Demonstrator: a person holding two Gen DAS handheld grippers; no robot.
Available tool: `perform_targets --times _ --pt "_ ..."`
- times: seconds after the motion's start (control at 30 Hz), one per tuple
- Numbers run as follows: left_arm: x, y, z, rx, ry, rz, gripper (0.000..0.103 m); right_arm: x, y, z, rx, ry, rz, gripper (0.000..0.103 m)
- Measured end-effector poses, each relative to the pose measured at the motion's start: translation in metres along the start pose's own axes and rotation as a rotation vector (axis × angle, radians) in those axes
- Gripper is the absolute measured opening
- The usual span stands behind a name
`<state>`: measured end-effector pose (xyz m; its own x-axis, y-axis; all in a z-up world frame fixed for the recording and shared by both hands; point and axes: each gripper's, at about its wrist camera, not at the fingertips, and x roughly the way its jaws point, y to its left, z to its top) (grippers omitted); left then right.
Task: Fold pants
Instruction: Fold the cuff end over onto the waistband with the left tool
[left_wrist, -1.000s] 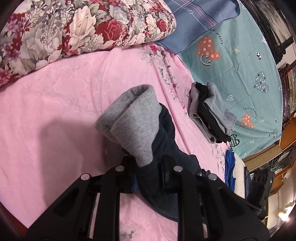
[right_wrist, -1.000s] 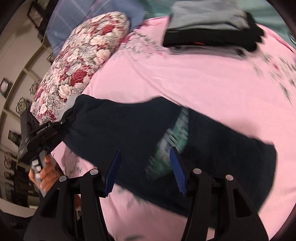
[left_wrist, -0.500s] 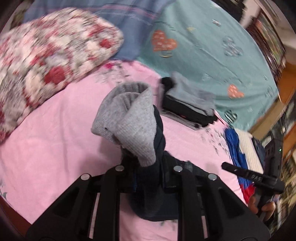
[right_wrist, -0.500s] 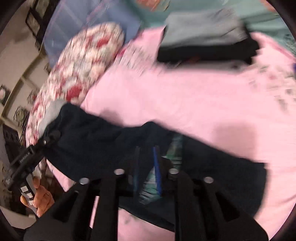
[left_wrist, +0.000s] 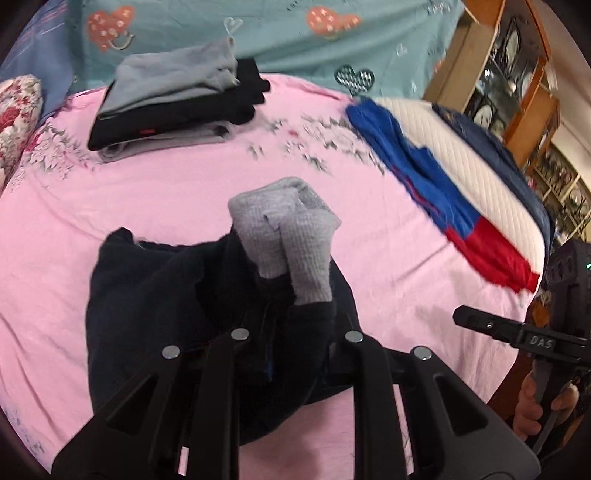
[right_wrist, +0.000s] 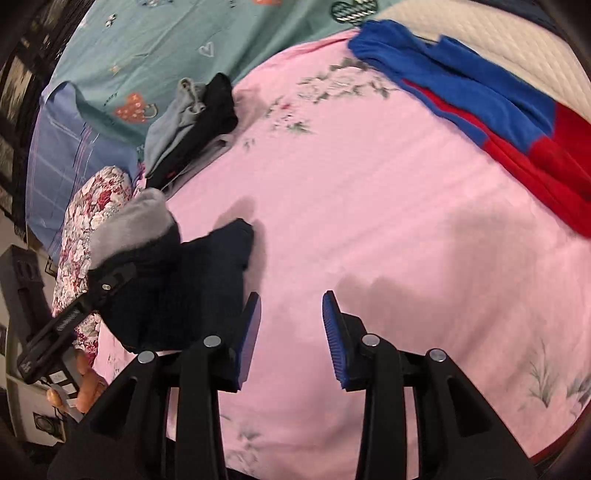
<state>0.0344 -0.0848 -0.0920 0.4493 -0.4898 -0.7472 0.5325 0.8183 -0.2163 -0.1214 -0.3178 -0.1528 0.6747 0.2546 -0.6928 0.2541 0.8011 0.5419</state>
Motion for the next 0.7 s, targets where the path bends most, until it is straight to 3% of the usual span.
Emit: perform_targets --times 0.1,0.13,0.17,0.2,0.23,0.33,0.4,0.47,0.53,0.67,0.7 --pt "0.015 -0.008 0.001 0.021 0.035 0.030 0.021 0.000 -0.007 -0.005 0.011 0.002 0.013 0.036" --pt "0.020 -0.010 0.002 0.020 0.051 0.026 0.031 0.002 -0.009 -0.006 0.012 0.005 0.019 0.036" --pt "0.023 -0.012 0.001 0.017 0.081 -0.021 0.044 0.003 -0.009 -0.006 0.013 0.009 0.024 0.036" --pt "0.023 -0.014 0.002 0.010 0.104 -0.088 0.086 0.007 -0.006 -0.007 0.014 0.016 0.026 0.036" --pt "0.020 -0.016 0.004 0.000 0.116 -0.174 0.099 0.008 -0.005 -0.007 0.012 0.021 0.028 0.036" --pt "-0.007 -0.019 0.006 0.034 0.093 -0.319 0.099 0.013 -0.001 -0.008 -0.004 0.041 0.031 0.036" --pt "-0.030 0.000 0.009 -0.010 0.051 -0.371 0.099 0.014 0.004 -0.006 -0.012 0.045 0.023 0.036" --pt "-0.049 0.028 0.012 -0.084 -0.009 -0.335 0.099 0.015 0.012 -0.002 -0.026 0.050 0.019 0.036" --pt "-0.066 0.065 0.010 -0.178 -0.066 -0.248 0.098 0.016 0.033 0.004 -0.073 0.053 0.041 0.036" --pt "-0.077 0.120 0.001 -0.331 -0.083 -0.214 0.095 0.014 0.091 0.018 -0.205 0.027 0.145 0.037" --pt "-0.078 0.128 -0.002 -0.349 -0.085 -0.219 0.085 0.015 0.102 0.020 -0.230 0.025 0.158 0.038"
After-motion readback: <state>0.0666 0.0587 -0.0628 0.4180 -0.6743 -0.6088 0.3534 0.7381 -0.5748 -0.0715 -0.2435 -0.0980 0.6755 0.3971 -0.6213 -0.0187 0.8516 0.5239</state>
